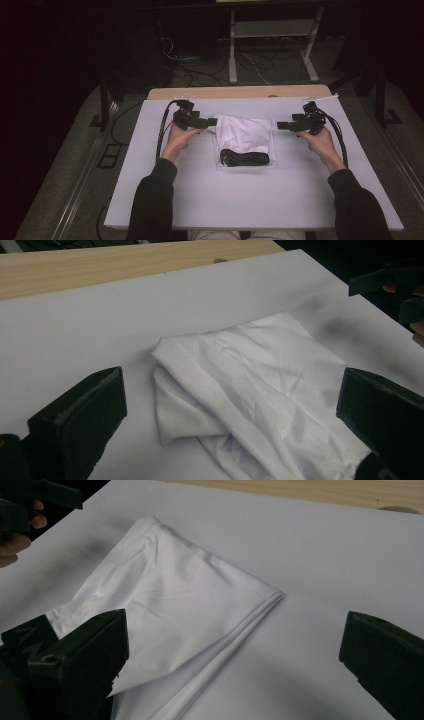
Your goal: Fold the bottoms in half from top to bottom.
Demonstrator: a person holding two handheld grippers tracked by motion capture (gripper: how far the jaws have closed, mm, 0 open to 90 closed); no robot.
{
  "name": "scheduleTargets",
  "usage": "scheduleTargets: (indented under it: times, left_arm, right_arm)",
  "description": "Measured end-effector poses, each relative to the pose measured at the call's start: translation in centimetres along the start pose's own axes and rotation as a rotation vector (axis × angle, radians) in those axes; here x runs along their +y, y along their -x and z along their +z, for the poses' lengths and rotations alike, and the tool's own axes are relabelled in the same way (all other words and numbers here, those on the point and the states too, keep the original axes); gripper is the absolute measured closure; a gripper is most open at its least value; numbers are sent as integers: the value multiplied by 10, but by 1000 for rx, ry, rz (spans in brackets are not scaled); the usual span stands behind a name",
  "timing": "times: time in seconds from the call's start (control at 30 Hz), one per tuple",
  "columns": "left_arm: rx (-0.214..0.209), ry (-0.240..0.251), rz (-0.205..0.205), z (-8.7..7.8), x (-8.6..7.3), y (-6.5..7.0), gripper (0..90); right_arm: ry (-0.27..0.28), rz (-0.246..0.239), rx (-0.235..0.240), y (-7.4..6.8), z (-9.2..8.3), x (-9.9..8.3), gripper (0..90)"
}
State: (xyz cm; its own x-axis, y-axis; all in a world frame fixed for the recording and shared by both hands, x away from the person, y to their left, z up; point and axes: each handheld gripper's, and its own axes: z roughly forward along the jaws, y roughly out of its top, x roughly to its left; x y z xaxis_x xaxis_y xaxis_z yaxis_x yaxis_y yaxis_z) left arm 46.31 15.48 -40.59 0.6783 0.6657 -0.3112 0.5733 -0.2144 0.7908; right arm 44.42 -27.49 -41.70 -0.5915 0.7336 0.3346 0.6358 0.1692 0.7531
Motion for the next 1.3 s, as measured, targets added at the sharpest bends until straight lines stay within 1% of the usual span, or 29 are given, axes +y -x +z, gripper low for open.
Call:
scheduleTargets:
  times: [0.07, 0.13, 0.23, 0.3, 0.33, 0.37, 0.53, 0.67, 0.7, 0.87, 0.97, 1.17, 1.2, 1.3]
  left_arm:
    - [4, 4, 9, -6, -2, 3, 0]
    - [6, 13, 15, -12, -4, 5, 0]
    - [13, 27, 25, -23, -8, 9, 0]
    - [14, 34, 27, -28, -12, 12, 0]
    - [16, 36, 30, -31, -13, 13, 0]
    - [17, 40, 30, -34, -15, 15, 0]
    - [17, 54, 40, -45, -22, 19, 0]
    - [21, 60, 49, -53, -26, 23, 0]
    - [23, 67, 49, -56, -28, 24, 0]
    - [25, 78, 54, -69, -36, 26, 0]
    - [28, 85, 52, -75, -42, 27, 0]
    - [32, 97, 56, -86, -54, 30, 0]
    - [34, 97, 54, -89, -56, 31, 0]
    - [40, 112, 54, -95, -61, 33, 0]
  right_arm:
    - [2, -7, -12, -1, -6, -2, 0]
    - [6, -10, -10, -3, -12, -5, 0]
    - [9, -28, -36, -7, -20, -10, 0]
    - [17, -24, -42, -8, -26, -13, 0]
    - [22, -16, -39, -9, -31, -17, 0]
    - [22, -16, -39, -9, -31, -17, 0]
    - [21, -28, -61, -12, -43, -26, 0]
    - [19, -32, -67, -15, -53, -33, 0]
    - [19, -32, -67, -15, -53, -33, 0]
    - [34, -44, -75, -20, -66, -41, 0]
    - [36, -38, -74, -22, -70, -44, 0]
    - [46, -61, -76, -30, -80, -53, 0]
    - [47, -59, -76, -32, -81, -55, 0]
    - [53, -68, -76, -35, -85, -58, 0]
